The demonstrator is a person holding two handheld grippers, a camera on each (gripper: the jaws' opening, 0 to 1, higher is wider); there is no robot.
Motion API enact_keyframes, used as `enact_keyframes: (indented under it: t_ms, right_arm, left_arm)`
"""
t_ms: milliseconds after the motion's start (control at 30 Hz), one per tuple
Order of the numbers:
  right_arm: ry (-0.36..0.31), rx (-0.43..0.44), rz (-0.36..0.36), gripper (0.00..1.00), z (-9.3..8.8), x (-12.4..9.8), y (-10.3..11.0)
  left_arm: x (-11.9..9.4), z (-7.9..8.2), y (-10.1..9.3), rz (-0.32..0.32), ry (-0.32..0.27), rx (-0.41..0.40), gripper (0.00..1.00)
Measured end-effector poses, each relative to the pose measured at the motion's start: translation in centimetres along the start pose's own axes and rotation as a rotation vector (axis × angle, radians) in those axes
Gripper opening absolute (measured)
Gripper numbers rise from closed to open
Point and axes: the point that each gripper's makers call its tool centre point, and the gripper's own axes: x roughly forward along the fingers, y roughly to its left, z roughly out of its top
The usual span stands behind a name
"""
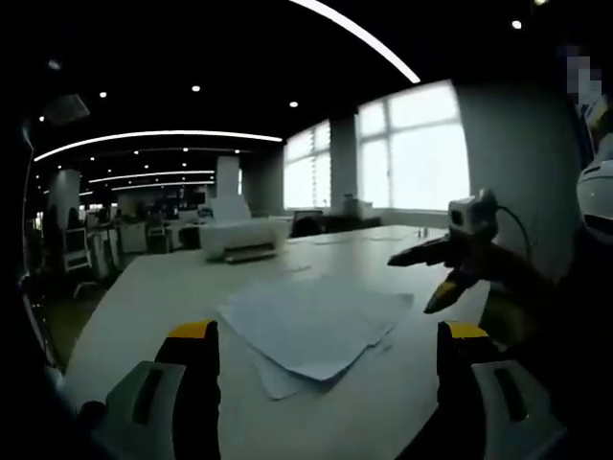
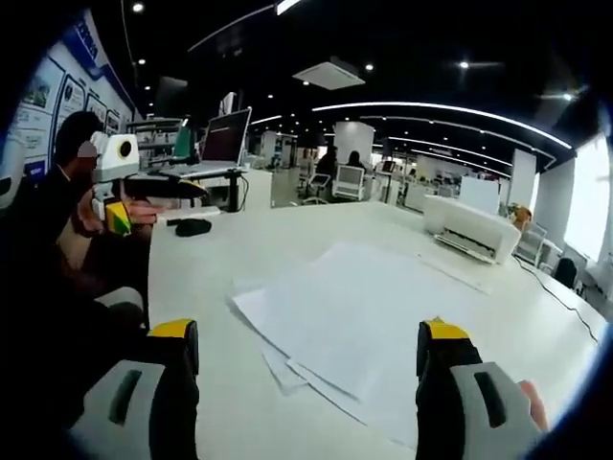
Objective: Organize the stack of printing papers by aligning and flattening the scattered papers on the table
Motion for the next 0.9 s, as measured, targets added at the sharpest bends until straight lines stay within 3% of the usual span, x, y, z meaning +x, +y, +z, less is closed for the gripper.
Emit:
enact_keyframes:
  t_ms: [900]
  right_arm:
    - [0.028,-0.027,0.049,0.89,-0.1,3.1,2.0]
  left_arm:
    - [-0.2,0.0,-0.2,-0.016,-0.015,-0.002,0.97]
